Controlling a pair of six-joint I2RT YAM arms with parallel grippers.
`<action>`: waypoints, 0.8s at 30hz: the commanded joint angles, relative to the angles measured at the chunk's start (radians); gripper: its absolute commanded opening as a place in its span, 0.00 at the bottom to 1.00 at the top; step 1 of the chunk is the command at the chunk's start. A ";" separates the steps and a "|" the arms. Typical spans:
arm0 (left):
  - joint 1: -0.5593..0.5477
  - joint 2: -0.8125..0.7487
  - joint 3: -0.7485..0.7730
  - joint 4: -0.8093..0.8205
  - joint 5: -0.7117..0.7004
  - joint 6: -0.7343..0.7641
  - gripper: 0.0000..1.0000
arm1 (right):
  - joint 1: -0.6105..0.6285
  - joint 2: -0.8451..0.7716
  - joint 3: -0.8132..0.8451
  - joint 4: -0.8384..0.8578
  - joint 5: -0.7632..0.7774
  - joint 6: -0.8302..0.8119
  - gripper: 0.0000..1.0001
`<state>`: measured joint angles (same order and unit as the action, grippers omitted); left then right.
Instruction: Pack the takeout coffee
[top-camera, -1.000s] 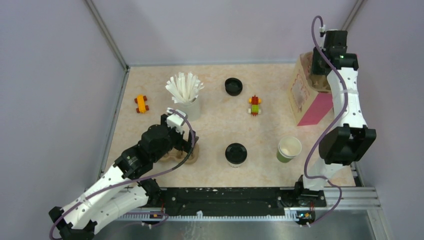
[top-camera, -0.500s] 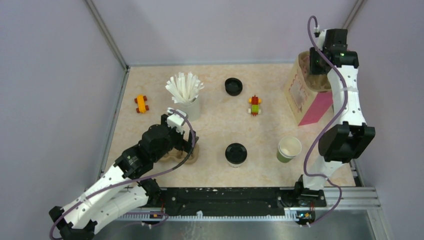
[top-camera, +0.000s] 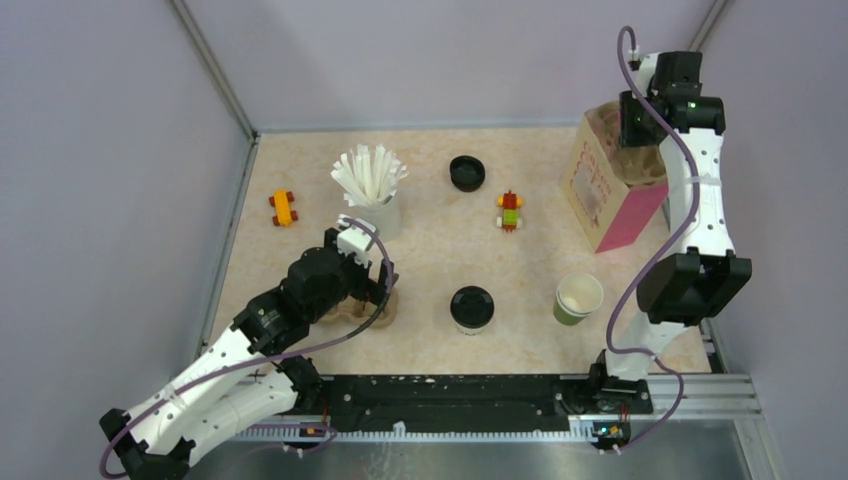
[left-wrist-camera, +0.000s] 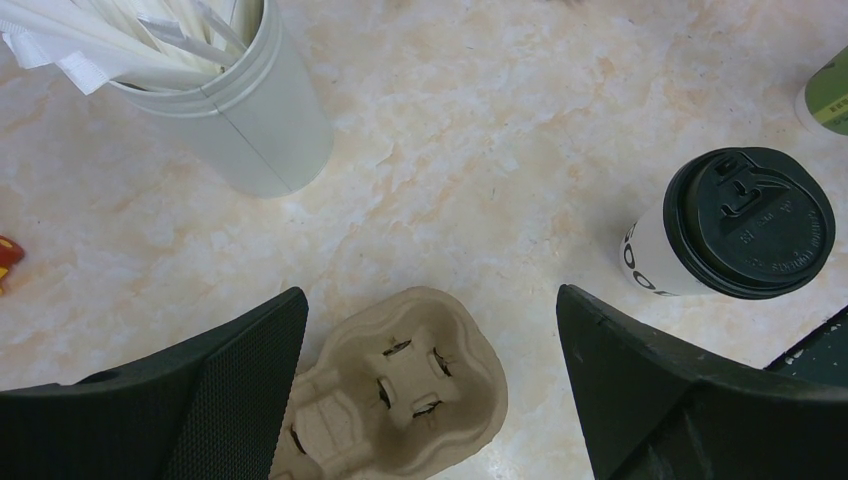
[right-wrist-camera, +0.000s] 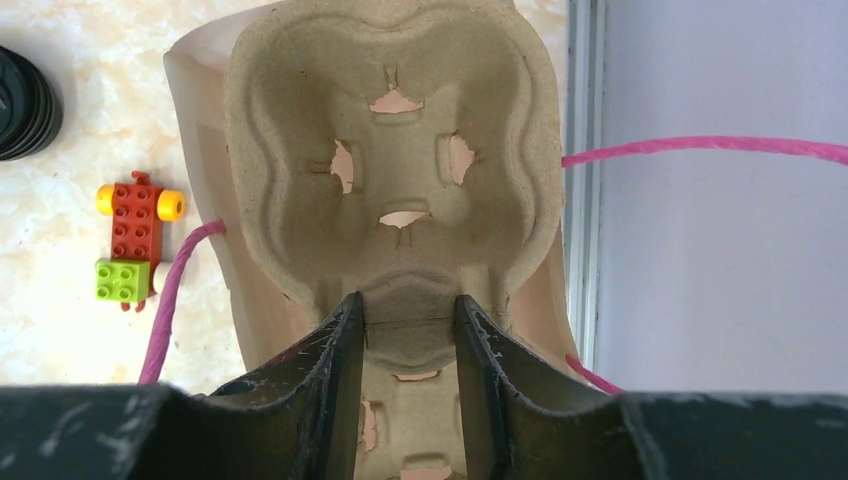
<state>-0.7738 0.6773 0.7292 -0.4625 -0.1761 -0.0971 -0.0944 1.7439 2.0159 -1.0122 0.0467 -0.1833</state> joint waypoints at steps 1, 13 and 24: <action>-0.002 0.003 0.002 0.047 -0.009 0.008 0.99 | -0.012 0.007 0.067 -0.058 -0.042 -0.007 0.34; -0.001 0.011 0.003 0.050 -0.004 0.008 0.99 | -0.022 0.050 0.123 -0.168 -0.124 -0.018 0.36; -0.001 0.030 0.001 0.055 -0.007 0.011 0.99 | -0.013 0.063 0.139 -0.196 -0.054 -0.108 0.37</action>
<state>-0.7738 0.6926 0.7288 -0.4622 -0.1761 -0.0971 -0.1089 1.8240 2.1662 -1.2060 -0.0448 -0.2272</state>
